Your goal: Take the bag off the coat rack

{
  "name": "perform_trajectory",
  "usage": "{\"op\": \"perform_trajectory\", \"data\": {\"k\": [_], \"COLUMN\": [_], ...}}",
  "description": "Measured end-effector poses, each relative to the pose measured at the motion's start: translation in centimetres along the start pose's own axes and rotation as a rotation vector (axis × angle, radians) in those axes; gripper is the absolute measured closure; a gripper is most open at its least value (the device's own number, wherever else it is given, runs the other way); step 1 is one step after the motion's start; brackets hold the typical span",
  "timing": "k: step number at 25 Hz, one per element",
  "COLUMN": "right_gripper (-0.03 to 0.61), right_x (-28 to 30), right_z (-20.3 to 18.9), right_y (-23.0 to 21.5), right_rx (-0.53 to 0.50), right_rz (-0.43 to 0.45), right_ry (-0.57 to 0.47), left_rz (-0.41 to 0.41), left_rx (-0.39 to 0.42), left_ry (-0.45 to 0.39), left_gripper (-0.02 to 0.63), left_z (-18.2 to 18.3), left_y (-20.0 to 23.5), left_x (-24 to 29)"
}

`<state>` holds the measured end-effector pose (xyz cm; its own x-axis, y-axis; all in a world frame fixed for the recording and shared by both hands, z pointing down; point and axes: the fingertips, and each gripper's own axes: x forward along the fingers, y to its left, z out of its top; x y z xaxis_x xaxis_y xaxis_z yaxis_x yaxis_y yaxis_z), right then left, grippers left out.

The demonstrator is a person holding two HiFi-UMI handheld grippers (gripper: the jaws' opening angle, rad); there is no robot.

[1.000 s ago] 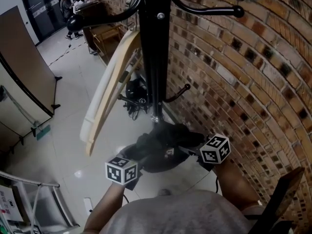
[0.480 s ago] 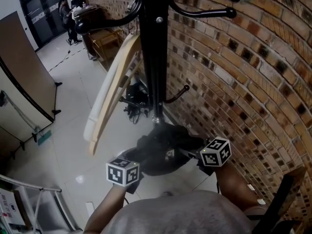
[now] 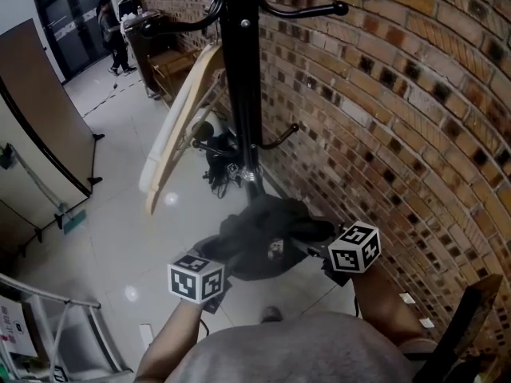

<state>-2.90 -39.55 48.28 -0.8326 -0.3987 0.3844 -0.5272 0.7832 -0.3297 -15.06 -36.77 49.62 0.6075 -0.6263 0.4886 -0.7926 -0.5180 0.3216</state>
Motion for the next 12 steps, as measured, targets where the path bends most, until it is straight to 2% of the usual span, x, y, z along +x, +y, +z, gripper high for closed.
{"op": "perform_trajectory", "data": {"k": [6,12], "right_gripper": [0.383,0.382], "right_x": [-4.9,-11.3], "right_z": [-3.4,-8.5], "right_y": [4.3,9.9], "right_rx": [0.011,0.035], "right_rz": [0.007,0.005], "right_ry": [-0.001,0.012], "left_rz": [0.009,0.001], "left_rx": [0.001,-0.001], "left_ry": [-0.009,0.004], "left_gripper": [0.339,0.339], "left_z": [-3.5,-8.8], "left_y": [-5.6,-13.1], "left_x": [-3.1,-7.1]}}
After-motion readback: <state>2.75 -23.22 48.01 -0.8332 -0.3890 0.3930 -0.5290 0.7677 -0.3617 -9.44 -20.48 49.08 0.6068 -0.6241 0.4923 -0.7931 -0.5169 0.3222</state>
